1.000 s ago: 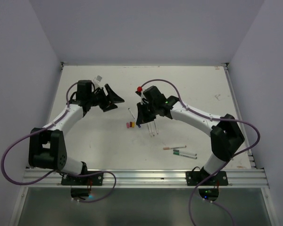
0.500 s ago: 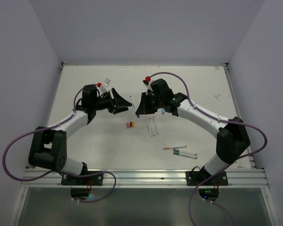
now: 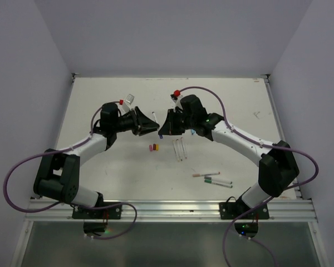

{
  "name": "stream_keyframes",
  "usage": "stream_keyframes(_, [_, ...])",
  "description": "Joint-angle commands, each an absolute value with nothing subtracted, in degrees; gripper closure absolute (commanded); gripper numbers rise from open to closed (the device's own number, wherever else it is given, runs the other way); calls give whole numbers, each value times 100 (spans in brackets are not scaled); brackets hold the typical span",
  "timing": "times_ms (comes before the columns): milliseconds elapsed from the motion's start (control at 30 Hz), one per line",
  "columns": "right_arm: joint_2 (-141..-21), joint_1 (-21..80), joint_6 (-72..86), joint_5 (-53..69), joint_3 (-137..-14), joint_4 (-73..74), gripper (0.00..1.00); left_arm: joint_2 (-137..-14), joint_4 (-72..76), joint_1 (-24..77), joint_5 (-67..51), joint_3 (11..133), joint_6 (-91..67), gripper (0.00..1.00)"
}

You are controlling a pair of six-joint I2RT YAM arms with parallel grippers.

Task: Open the pen caps

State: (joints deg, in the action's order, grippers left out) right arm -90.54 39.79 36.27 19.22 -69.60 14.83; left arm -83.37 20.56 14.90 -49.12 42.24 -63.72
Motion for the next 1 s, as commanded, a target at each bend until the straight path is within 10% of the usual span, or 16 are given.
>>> stream_keyframes(0, [-8789,3990,3770,2074,-6917,1090,100,-8209,2434,1529,-5010,4105,-6609,61])
stream_keyframes(500, [-8736,3990,3744,2382,-6732,1063,100,-8543,3120,1529,-5194,4113,-7066,100])
stream_keyframes(633, [-8754,3990,3490,2066,-7092,1939,58,-8578,2919,1529,-5247,4253,-6786,100])
stream_keyframes(967, [-8648,3446,3190,2083,-8102,2944,55,-8666,1671,1529,-5660,4676,-5309,100])
